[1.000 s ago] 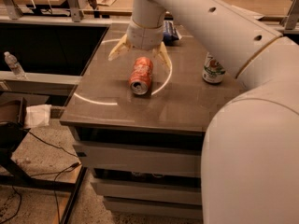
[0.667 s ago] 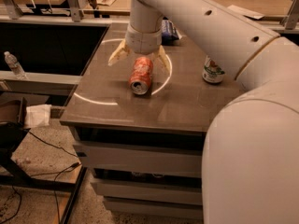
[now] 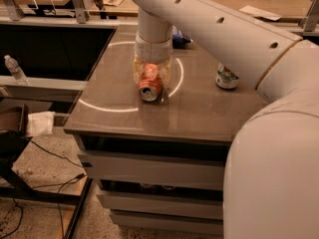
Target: Place coke can upright
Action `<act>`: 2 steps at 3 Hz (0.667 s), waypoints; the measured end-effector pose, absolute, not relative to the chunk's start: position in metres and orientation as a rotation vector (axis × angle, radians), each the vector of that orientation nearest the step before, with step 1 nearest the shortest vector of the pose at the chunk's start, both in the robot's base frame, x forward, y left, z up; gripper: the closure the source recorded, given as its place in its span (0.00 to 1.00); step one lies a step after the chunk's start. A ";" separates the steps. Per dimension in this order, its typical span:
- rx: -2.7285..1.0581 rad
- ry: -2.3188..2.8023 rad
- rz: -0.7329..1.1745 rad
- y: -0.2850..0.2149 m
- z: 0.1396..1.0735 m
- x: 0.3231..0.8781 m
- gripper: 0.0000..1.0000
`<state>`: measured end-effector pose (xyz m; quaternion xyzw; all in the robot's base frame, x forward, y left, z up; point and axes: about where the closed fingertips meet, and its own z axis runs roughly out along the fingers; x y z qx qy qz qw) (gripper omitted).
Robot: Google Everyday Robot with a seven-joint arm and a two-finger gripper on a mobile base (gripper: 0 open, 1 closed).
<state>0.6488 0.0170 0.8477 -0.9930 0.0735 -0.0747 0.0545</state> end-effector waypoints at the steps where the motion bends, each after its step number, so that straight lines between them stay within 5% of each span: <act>1: -3.016 0.220 -0.239 0.020 0.844 0.645 0.65; 2: -3.006 0.220 -0.245 0.020 0.844 0.641 0.87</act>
Offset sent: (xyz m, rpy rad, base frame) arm -0.0152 0.0011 0.0014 0.0153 -0.0187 -0.0005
